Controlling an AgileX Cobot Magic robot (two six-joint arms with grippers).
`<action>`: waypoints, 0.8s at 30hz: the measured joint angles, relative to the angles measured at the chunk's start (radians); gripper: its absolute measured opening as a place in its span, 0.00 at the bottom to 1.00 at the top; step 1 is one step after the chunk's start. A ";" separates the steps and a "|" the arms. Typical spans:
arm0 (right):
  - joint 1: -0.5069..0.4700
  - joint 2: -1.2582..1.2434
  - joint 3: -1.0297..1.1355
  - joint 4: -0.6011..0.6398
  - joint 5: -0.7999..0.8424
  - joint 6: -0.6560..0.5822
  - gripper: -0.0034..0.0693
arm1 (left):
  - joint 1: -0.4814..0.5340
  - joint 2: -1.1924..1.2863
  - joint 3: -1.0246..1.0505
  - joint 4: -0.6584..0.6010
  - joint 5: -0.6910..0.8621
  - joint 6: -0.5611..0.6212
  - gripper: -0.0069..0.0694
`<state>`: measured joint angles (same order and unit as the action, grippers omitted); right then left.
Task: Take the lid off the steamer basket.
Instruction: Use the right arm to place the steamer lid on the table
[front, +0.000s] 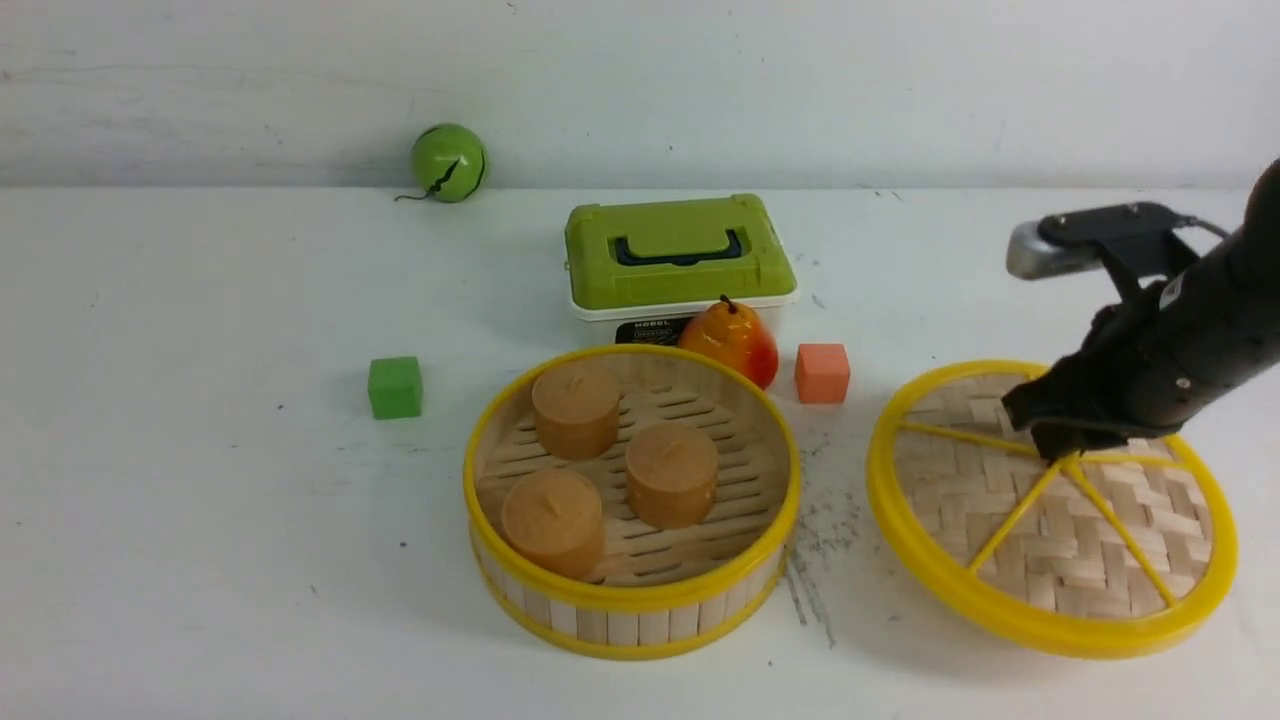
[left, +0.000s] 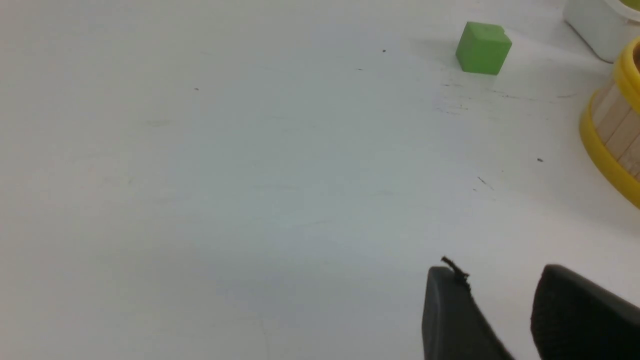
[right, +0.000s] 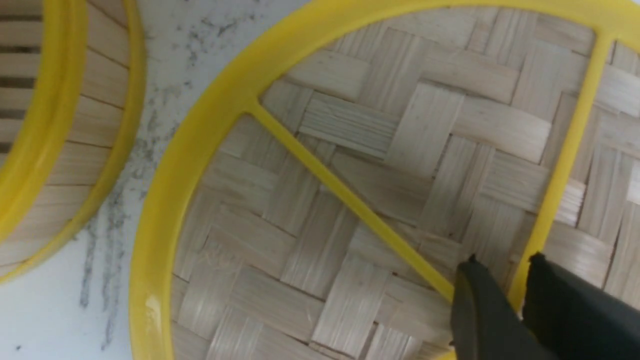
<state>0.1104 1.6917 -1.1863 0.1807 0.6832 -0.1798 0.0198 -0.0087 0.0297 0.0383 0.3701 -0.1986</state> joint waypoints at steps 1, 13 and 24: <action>0.000 0.013 0.008 0.002 -0.015 -0.002 0.20 | 0.000 0.000 0.000 0.000 0.000 0.000 0.40; 0.000 0.115 0.012 0.007 -0.078 -0.008 0.21 | 0.000 0.000 0.000 0.000 0.000 0.000 0.40; 0.000 0.002 0.012 0.027 -0.021 -0.008 0.62 | 0.000 0.000 0.000 0.000 0.000 0.000 0.40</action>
<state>0.1104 1.6937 -1.1745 0.2079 0.6622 -0.1881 0.0198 -0.0087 0.0297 0.0383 0.3701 -0.1986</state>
